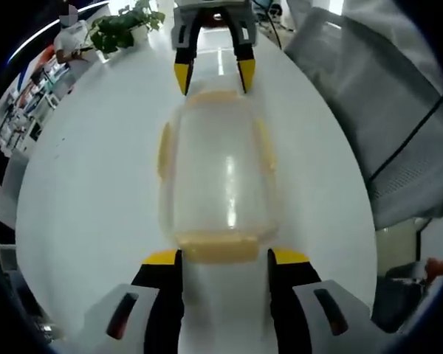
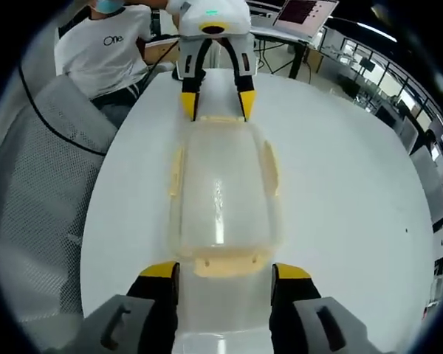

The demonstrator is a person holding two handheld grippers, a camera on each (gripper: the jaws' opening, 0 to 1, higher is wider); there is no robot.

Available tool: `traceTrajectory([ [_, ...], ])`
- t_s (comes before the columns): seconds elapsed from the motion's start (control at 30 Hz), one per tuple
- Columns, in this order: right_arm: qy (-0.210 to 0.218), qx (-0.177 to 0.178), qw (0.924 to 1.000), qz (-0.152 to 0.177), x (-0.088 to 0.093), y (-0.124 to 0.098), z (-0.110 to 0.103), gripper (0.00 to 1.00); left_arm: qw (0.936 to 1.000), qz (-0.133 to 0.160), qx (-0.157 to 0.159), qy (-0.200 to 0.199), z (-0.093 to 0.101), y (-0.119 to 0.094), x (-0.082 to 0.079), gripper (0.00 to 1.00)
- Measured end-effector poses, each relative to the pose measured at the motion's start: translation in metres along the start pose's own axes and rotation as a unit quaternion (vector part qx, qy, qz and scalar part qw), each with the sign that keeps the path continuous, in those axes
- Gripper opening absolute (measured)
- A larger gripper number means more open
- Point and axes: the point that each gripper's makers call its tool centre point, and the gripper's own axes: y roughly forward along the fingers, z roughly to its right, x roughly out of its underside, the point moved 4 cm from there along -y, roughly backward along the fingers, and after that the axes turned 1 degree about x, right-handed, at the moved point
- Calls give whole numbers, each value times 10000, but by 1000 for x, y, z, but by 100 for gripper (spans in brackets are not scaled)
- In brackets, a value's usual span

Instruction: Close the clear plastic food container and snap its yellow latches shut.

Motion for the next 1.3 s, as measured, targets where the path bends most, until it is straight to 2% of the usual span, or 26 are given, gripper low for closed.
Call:
traceTrajectory([
  [0.23, -10, -25, 10000, 37, -3, 2, 4, 47, 10000, 32, 40, -7, -1, 1, -2, 43],
  [0.37, -55, -50, 10000, -50, -1, 5, 4, 48, 9999, 49, 91, -20, 0, 2, -2, 40],
  [0.83, -160, -139, 9997, -82, -1, 10, 4, 46, 9995, 34, 201, -249, 0, 3, -2, 39],
  [1.07, -31, -279, 9996, -67, 0, 11, 6, 46, 9994, 38, 231, -247, 0, 4, -2, 39],
  [1.3, -103, -321, 9993, -134, 0, 12, 5, 46, 9995, 32, 232, -224, 1, 3, -2, 39],
])
